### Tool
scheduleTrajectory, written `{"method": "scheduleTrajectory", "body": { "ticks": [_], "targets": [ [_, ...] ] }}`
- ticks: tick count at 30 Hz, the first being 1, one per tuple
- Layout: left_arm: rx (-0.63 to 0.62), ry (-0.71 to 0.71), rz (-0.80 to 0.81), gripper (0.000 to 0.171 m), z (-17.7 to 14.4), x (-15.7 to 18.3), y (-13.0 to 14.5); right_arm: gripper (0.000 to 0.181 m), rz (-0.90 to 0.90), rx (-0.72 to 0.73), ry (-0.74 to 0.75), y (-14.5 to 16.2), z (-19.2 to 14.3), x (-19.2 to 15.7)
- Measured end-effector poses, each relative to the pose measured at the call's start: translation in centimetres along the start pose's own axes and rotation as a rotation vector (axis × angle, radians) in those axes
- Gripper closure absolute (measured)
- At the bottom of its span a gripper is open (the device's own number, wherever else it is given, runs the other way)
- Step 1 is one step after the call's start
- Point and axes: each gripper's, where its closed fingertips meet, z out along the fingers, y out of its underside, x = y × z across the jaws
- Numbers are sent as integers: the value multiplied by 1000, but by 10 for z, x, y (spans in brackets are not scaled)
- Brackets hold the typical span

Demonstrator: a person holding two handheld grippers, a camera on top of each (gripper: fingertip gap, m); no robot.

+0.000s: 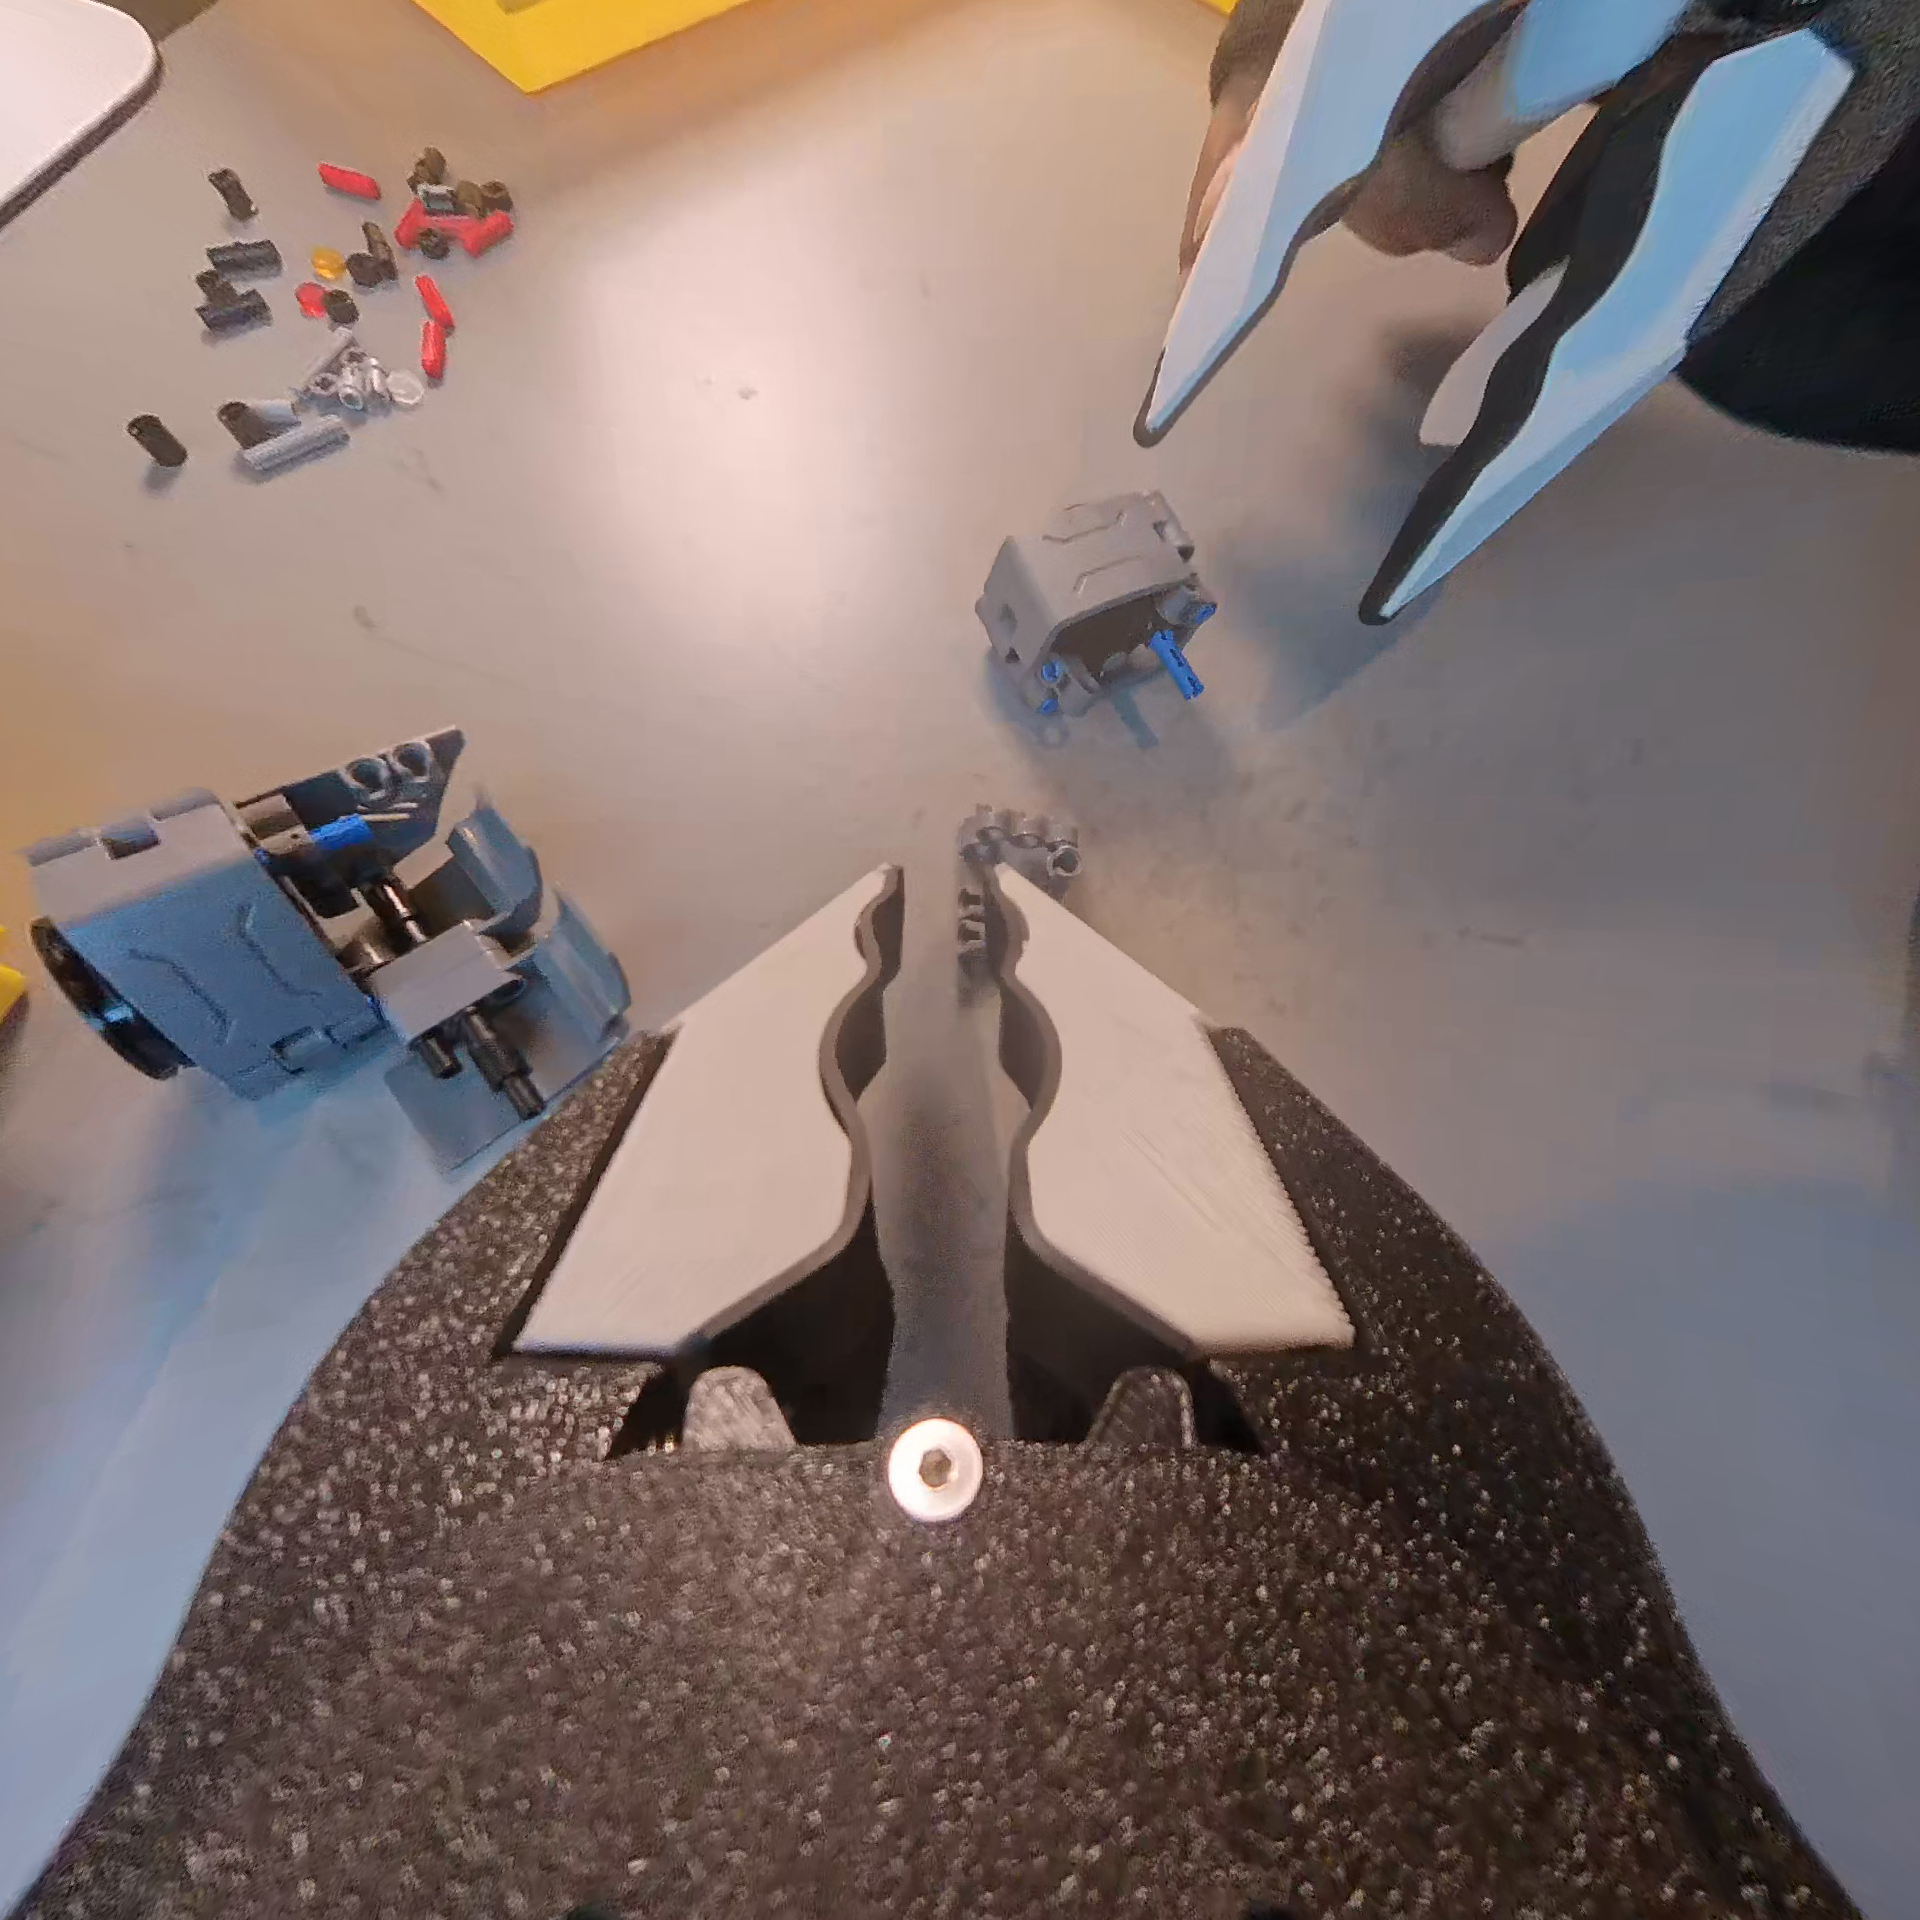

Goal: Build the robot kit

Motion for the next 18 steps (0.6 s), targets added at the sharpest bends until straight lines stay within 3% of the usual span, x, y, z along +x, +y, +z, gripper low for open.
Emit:
{"method": "scheduleTrajectory", "body": {
  "ticks": [4, 9, 14, 18],
  "targets": [
    [-16, 40, -3, 146, -6, -2, 6, 127, 63, 40, -47, 0, -4, 5],
    [-91, 84, 15, 138, 8, 8, 20, 128, 145, 123, -42, -7, -6, 19],
    [-112, 0, 162, 158, 18, 7, 18, 130, 248, 222, -15, -11, -13, 31],
    [-86, -46, 205, 163, 16, -1, 17, 131, 365, 344, 10, -19, -22, 48]
  ]
}}
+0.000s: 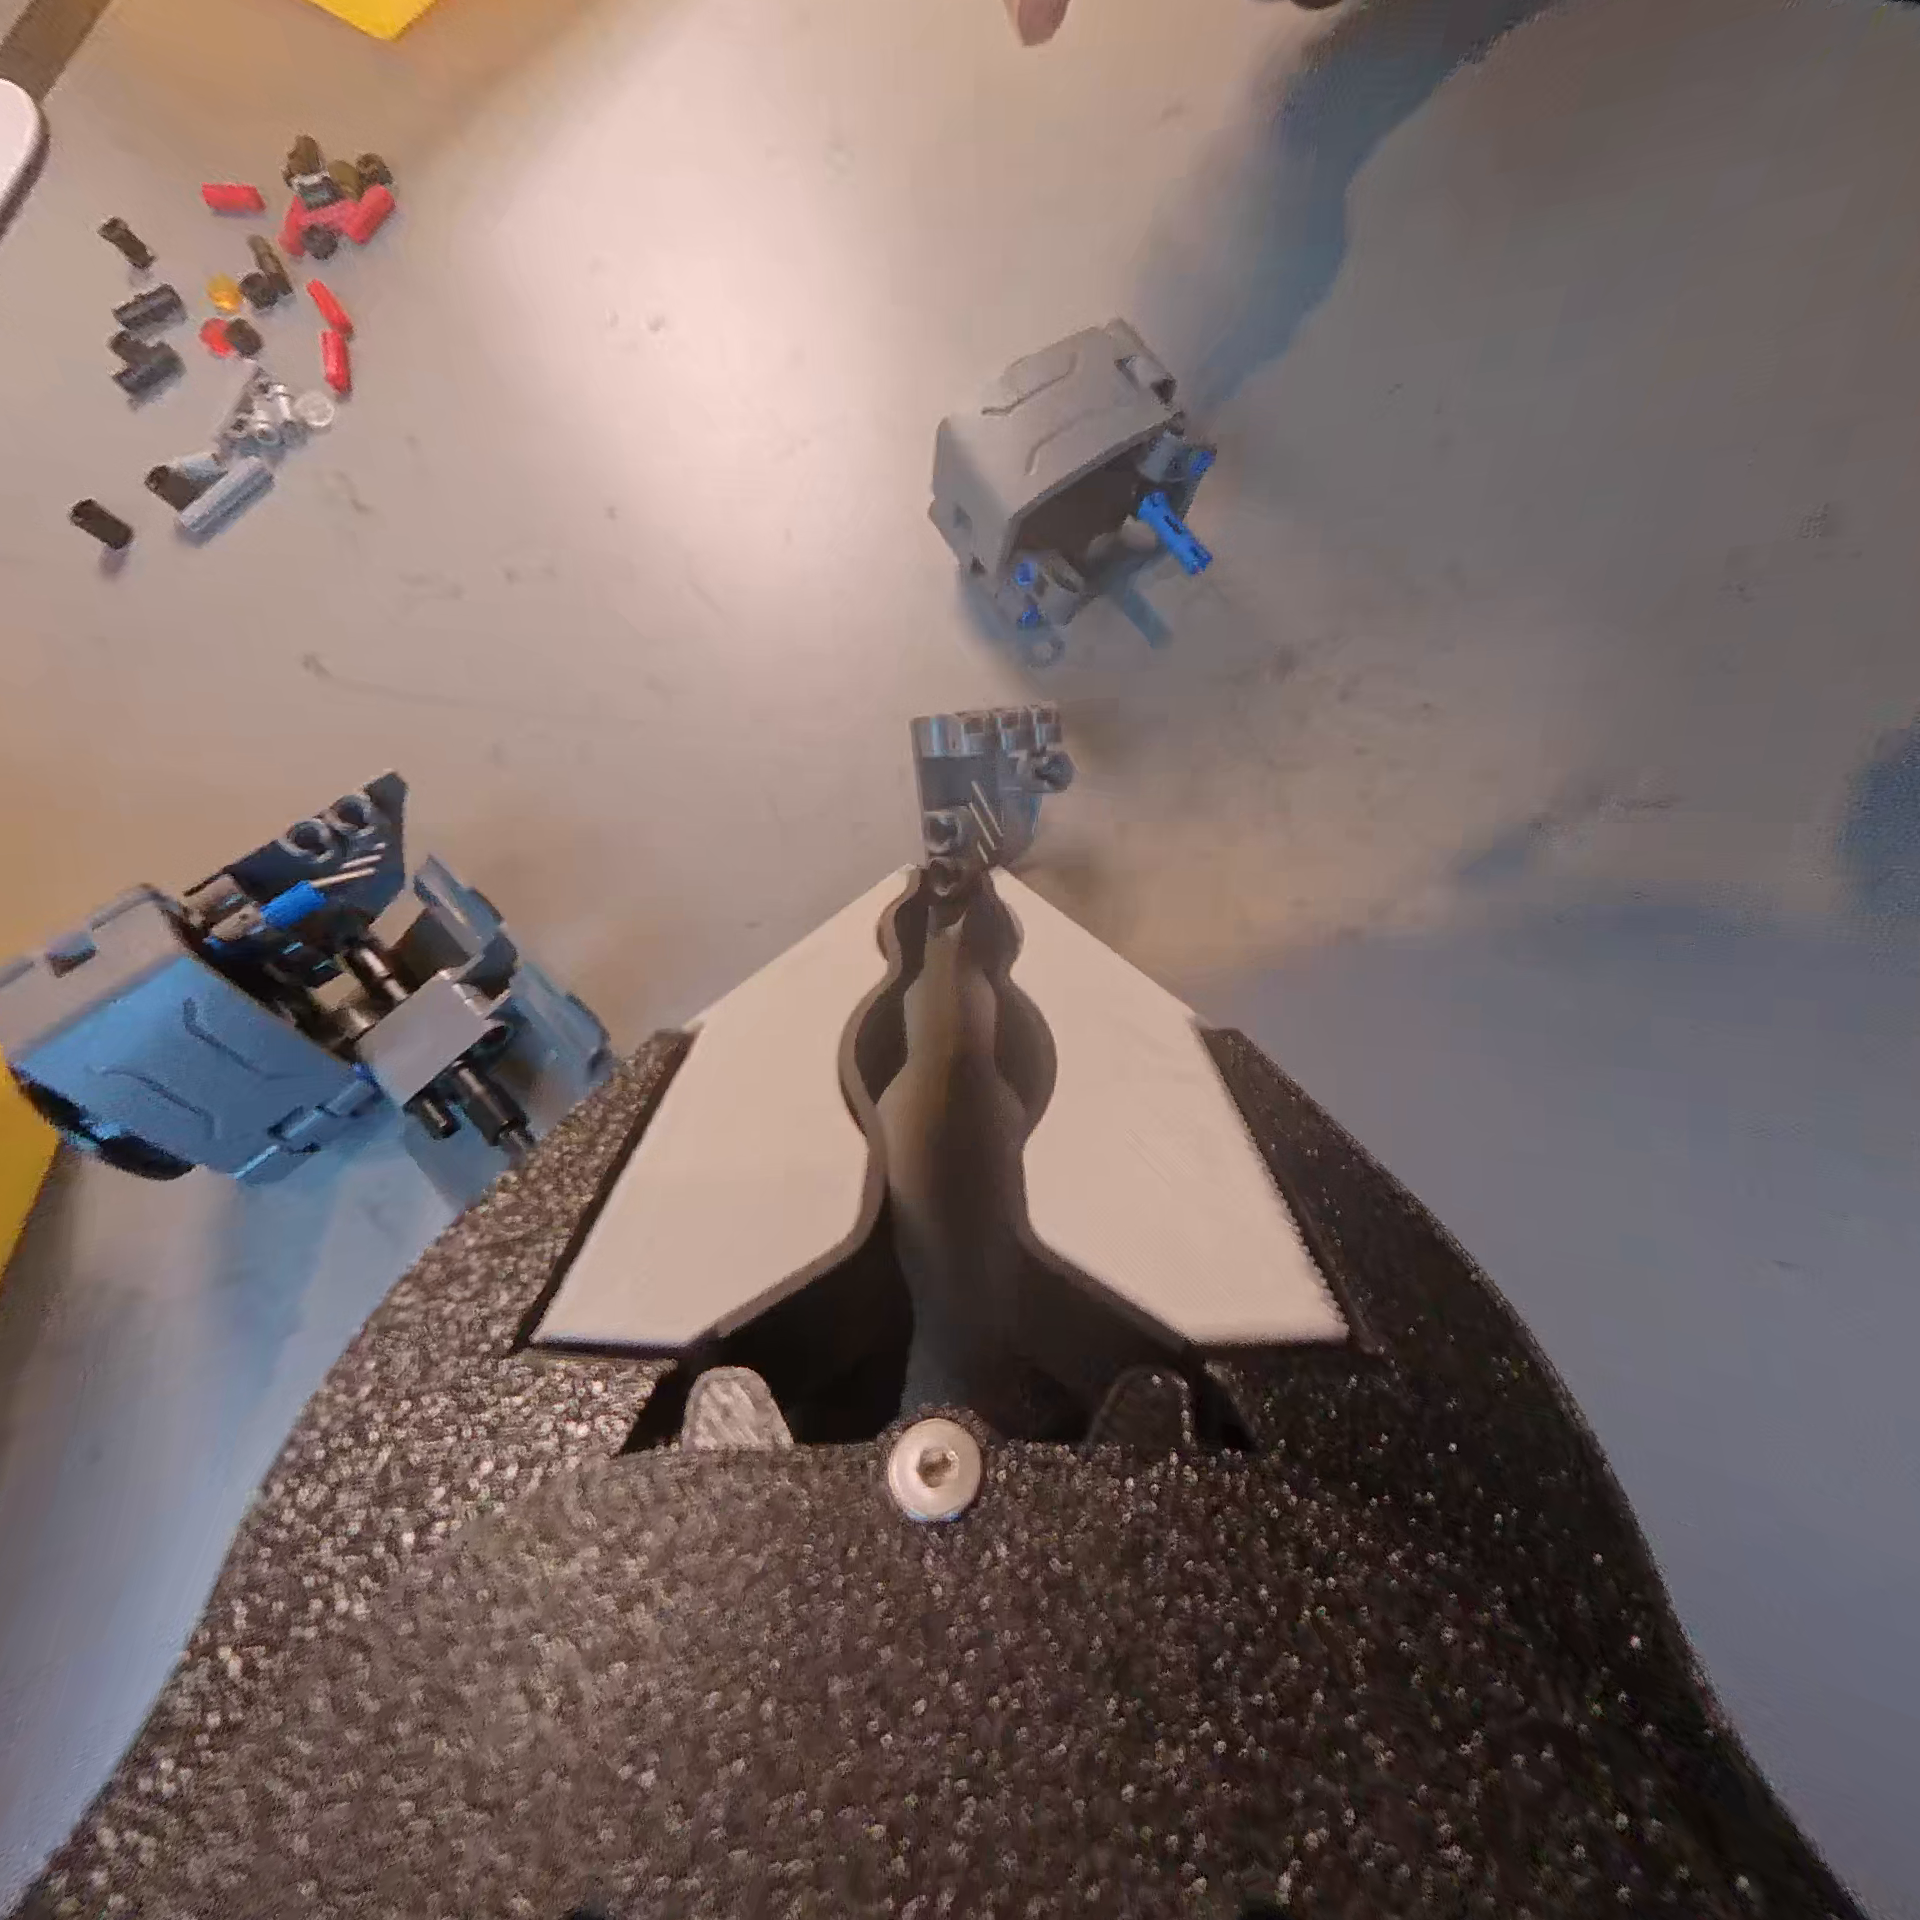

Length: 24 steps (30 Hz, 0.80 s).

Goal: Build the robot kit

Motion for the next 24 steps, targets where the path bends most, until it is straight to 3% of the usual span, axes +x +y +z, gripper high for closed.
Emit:
{"method": "scheduleTrajectory", "body": {
  "ticks": [9, 15, 24],
  "targets": [
    [287, -33, -126, 163, -32, -24, -33, 131, 144, 95, 23, -7, -12, 16],
    [456, 47, -252, 163, -46, -25, -52, 132, 141, 87, 9, -7, -6, 13],
    [521, 140, -328, 163, -46, -15, -63, 140, 156, 93, -58, -11, 4, 0]
  ]
}}
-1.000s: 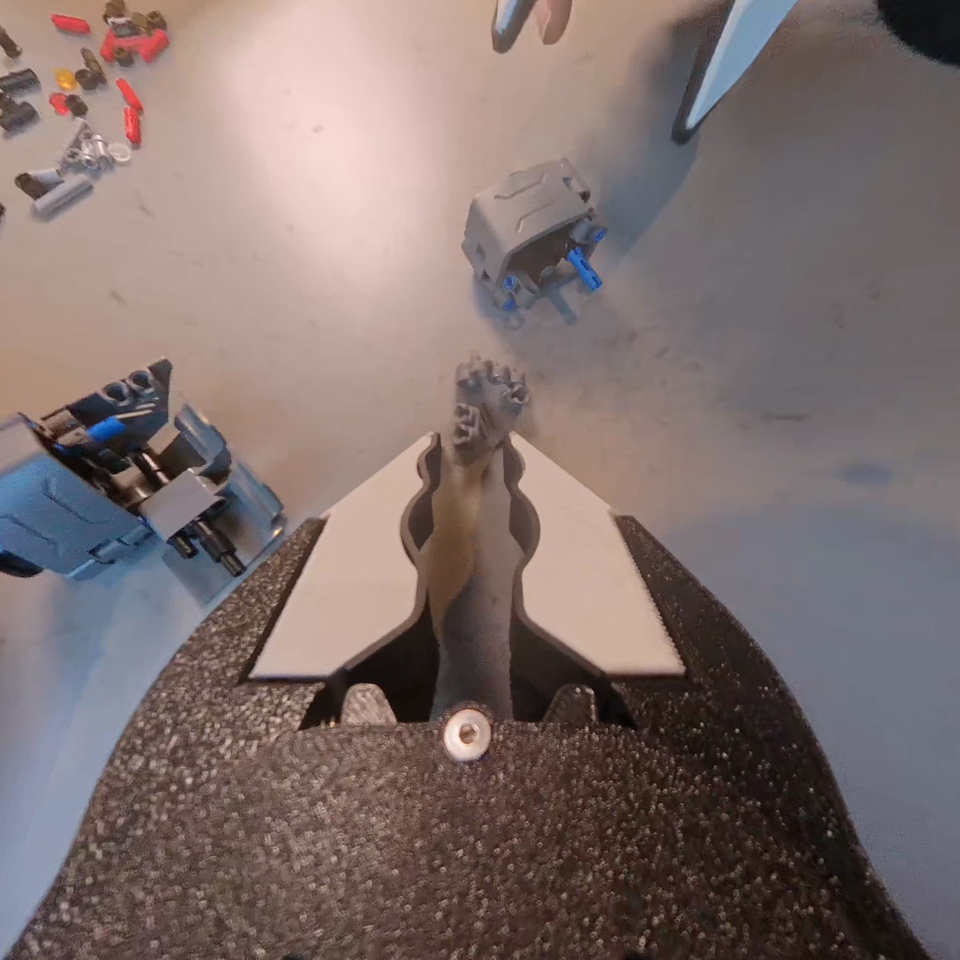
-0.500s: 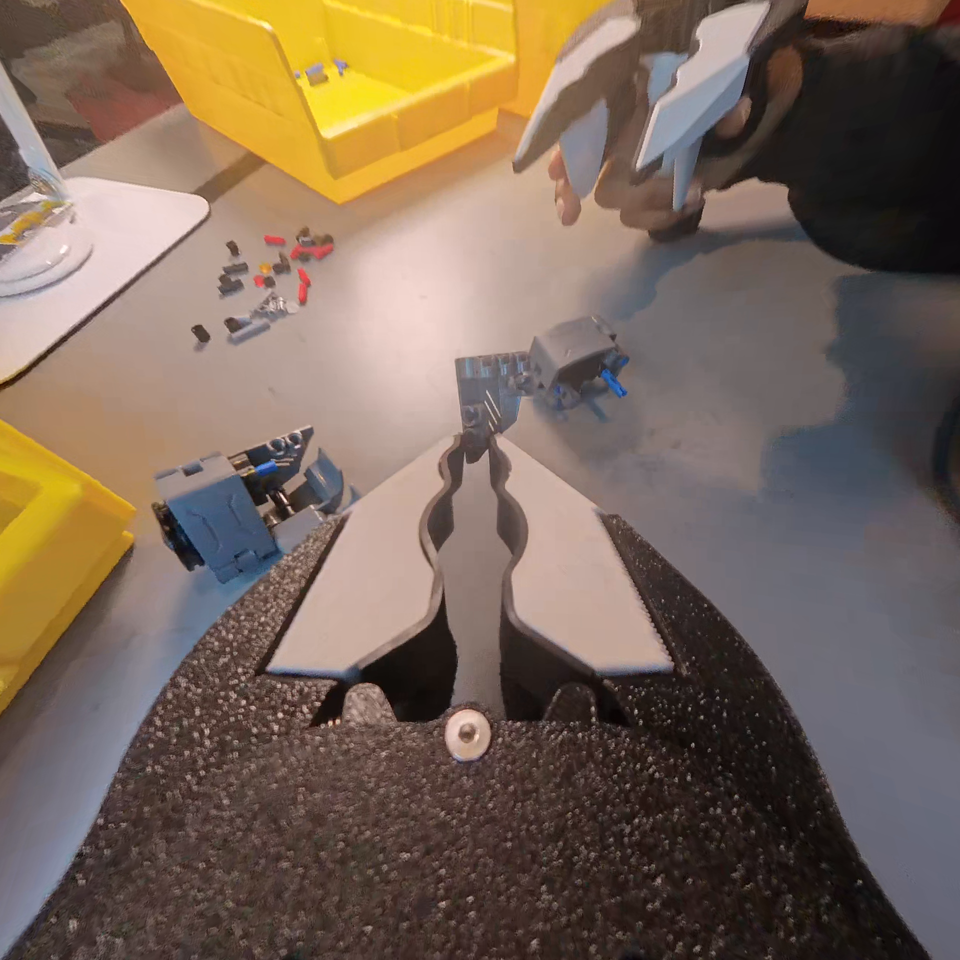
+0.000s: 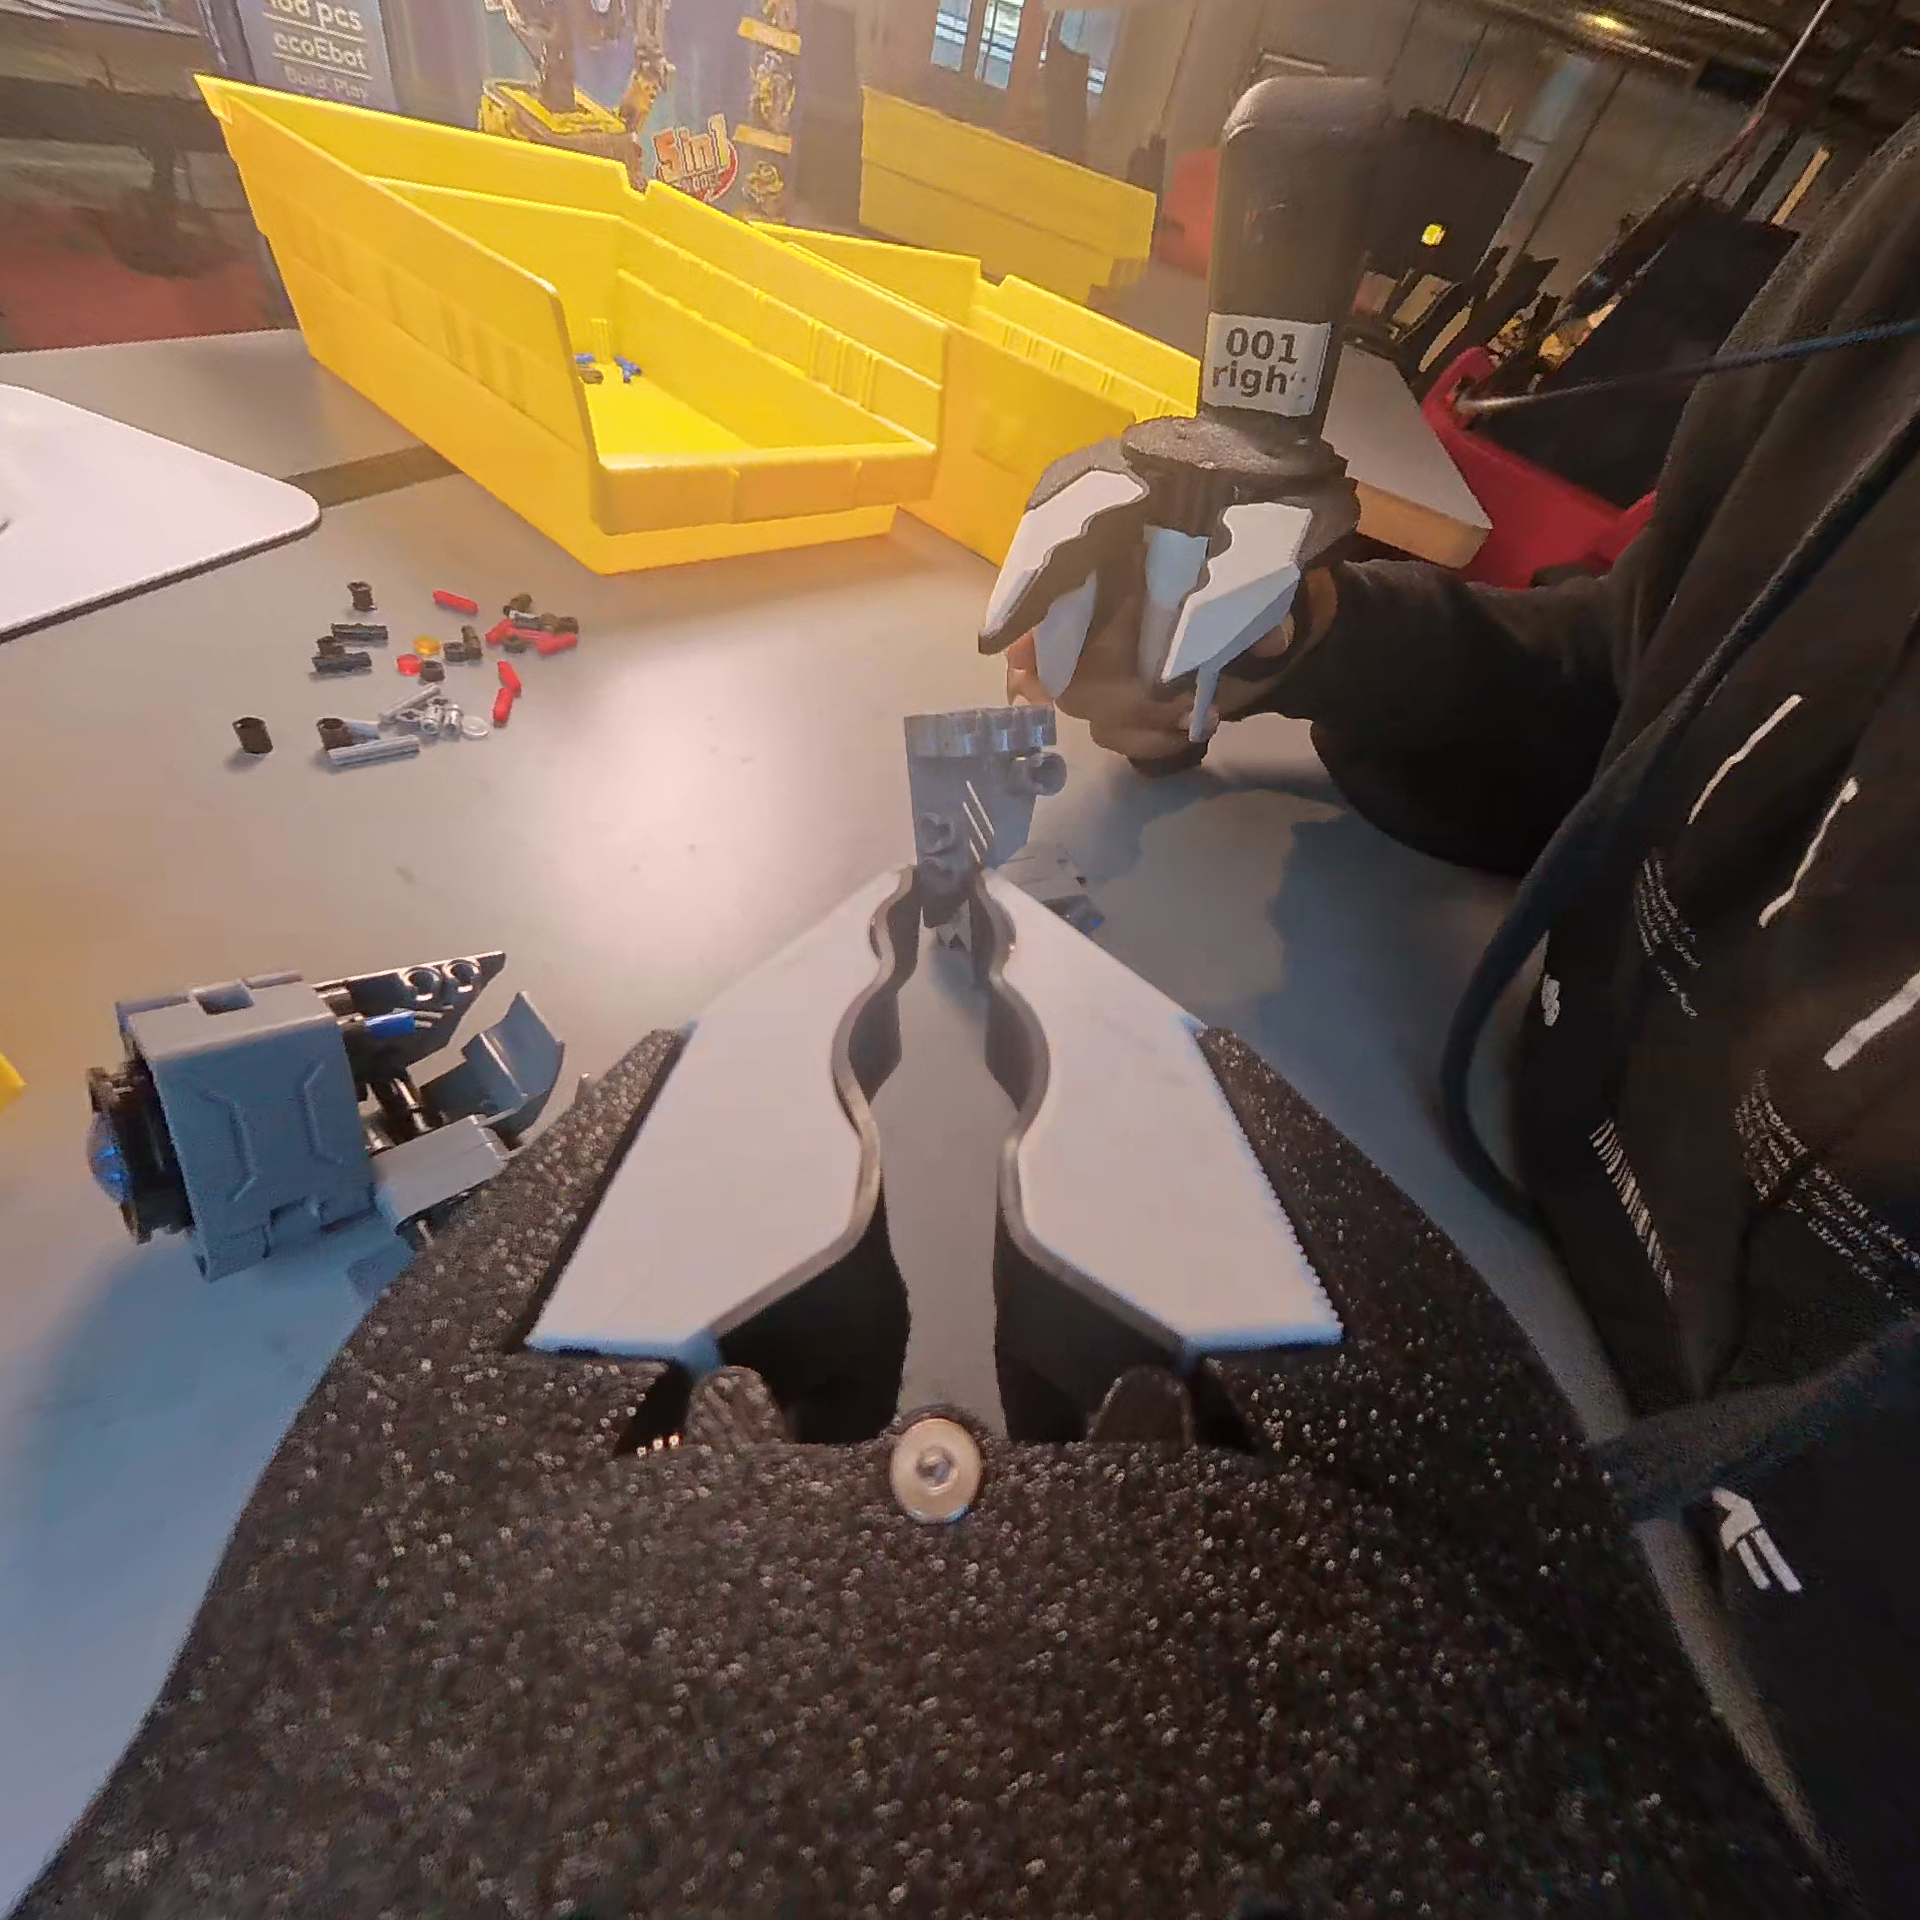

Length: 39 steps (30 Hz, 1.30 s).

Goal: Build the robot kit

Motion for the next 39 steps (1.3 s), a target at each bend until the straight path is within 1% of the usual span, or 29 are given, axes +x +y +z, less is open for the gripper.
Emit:
{"method": "scheduleTrajectory", "body": {
  "ticks": [4, 8, 11, 13, 15, 18, 21, 25, 30, 31, 32, 33, 34, 35, 37, 38, 39],
  "targets": [
    [2, 1, -15, 163, 1, 0, 0, 142, 16, 4, -2, 0, 1, 1],
    [-16, -20, 0, 163, 4, -2, 1, 144, 16, 8, -13, -7, 7, -4],
    [-27, -19, 33, 163, 9, 4, -1, 145, 31, -30, 4, -5, 17, -7],
    [-49, -27, 75, 163, 14, 8, 2, 146, 54, -81, 45, 1, 24, -5],
    [-70, -33, 126, 163, 19, 14, 5, 146, 83, -112, 48, 3, 30, -9],
    [-84, -37, 189, 163, 25, 22, 6, 146, 154, -120, -15, 3, 37, -23],
    [-91, -52, 234, 163, 27, 25, 7, 146, 188, -117, -63, 3, 39, -33],
    [-87, -73, 315, 163, 26, 31, 3, 149, 168, -129, -56, 5, 41, -38],
    [-119, -121, 416, 163, 27, 33, 4, 150, 123, -106, -26, -3, 36, -39],
    [-123, -128, 433, 163, 28, 34, 4, 153, 101, -107, -12, -4, 35, -38],
    [-125, -135, 445, 163, 28, 35, 3, 163, 61, -112, 1, -4, 35, -38],
    [-118, -137, 447, 163, 28, 36, 2, 165, 6, -113, 4, -4, 34, -40],
    [-85, -124, 423, 163, 27, 39, -3, 165, -56, -97, 1, -6, 32, -41],
    [-27, -86, 369, 162, 26, 44, -10, 166, -104, -54, -23, -9, 29, -43],
    [96, 32, 212, 157, 22, 57, -25, 168, -103, 54, -106, -19, 20, -51],
    [115, 86, 147, 153, 22, 62, -27, 168, -99, 109, -145, -25, 16, -56],
    [116, 137, 106, 153, 22, 67, -27, 168, -106, 149, -167, -30, 14, -60]
  ]
}}
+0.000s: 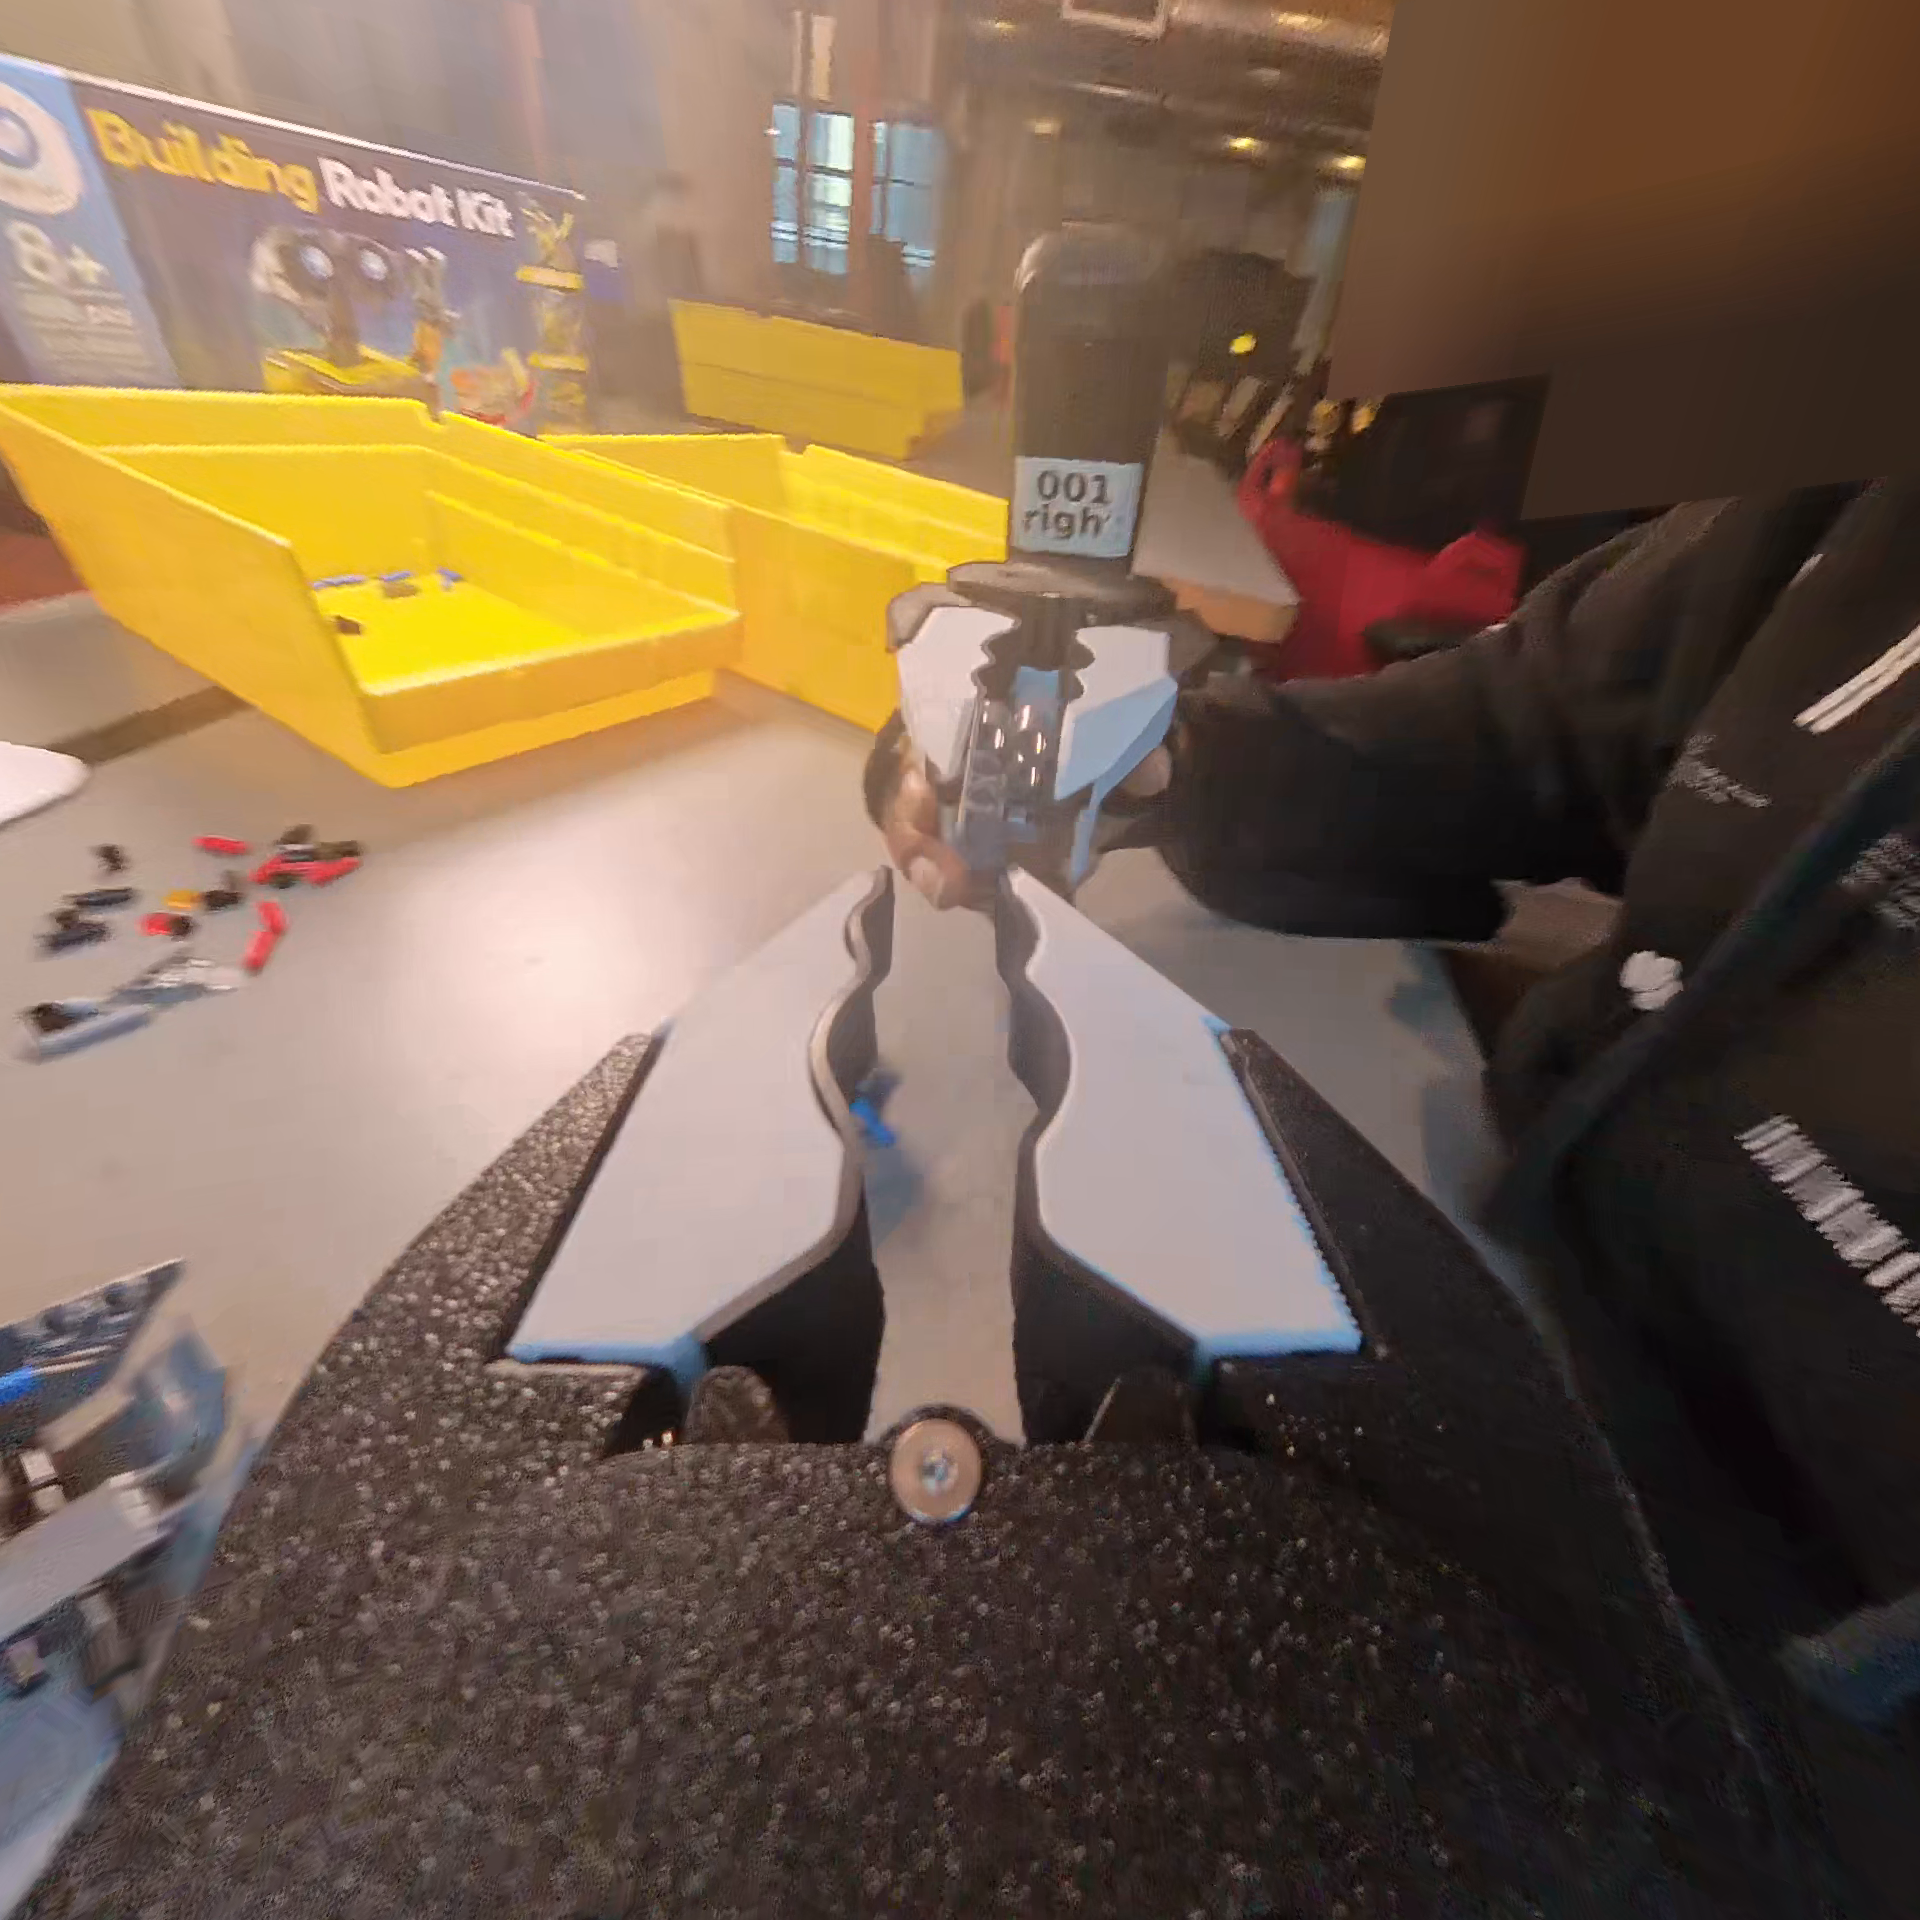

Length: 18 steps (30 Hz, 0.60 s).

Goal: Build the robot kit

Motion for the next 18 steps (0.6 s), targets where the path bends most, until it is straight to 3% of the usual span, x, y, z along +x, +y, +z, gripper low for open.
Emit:
{"method": "scheduleTrajectory", "body": {
  "ticks": [4, 7, 11, 13, 15, 18],
  "targets": [
    [63, 92, -39, 159, -1, 17, -13, 168, -61, -21, -34, 3, 8, -12],
    [3, 20, 27, 170, -1, 12, -5, 168, -71, -52, -14, 8, 10, -9],
    [-45, -46, 67, 171, -5, 1, -2, 166, -144, -140, 43, 15, 12, -2],
    [-81, -91, 89, 171, -11, -13, 3, 146, -201, -262, 17, 22, 3, 5],
    [-158, -100, 56, 171, -19, -25, 18, 119, -187, -482, -59, 48, -15, 14],
    [-240, -120, 31, 171, -23, -37, 39, 100, -226, -698, -136, 80, -28, 35]
  ]
}}
